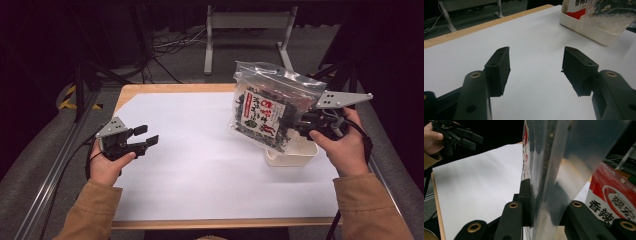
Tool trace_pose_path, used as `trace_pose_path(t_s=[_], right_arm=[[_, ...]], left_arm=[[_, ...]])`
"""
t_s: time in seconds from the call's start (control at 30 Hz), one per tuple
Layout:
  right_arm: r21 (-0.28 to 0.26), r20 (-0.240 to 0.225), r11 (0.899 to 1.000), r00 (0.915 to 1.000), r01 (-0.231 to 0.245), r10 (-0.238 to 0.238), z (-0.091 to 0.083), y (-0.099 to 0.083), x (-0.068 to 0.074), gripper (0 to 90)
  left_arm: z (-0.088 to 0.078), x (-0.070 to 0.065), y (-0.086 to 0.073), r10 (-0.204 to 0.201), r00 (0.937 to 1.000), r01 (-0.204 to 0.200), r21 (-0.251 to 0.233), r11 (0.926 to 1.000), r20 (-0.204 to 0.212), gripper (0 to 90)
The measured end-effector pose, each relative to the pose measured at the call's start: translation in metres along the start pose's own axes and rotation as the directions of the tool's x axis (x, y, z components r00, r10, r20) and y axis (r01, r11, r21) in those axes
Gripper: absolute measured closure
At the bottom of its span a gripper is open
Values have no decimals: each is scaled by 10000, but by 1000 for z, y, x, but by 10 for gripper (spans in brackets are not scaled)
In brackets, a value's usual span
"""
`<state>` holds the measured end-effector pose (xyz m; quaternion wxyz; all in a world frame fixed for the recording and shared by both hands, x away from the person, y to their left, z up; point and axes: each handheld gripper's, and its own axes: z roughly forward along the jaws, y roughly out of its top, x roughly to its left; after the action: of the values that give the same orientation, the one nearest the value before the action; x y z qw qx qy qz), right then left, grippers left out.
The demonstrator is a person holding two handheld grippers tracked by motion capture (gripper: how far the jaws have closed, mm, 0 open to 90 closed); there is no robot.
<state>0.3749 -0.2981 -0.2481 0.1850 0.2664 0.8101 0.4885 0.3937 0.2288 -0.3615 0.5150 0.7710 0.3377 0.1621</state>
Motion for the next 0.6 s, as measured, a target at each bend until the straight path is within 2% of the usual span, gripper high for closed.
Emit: trace_pose_path(t_s=[0.3, 0.6], right_arm=[[-128, 350, 9999, 9994, 21, -17, -15, 6, -9, 751], [67, 1146, 9999, 9934, 90, -97, -28, 2, -19, 751]], left_arm=[[3, 2, -3, -81, 10000, 81, 126, 9999, -3, 379], [7, 5, -8, -150, 9999, 148, 289, 9995, 70, 368]])
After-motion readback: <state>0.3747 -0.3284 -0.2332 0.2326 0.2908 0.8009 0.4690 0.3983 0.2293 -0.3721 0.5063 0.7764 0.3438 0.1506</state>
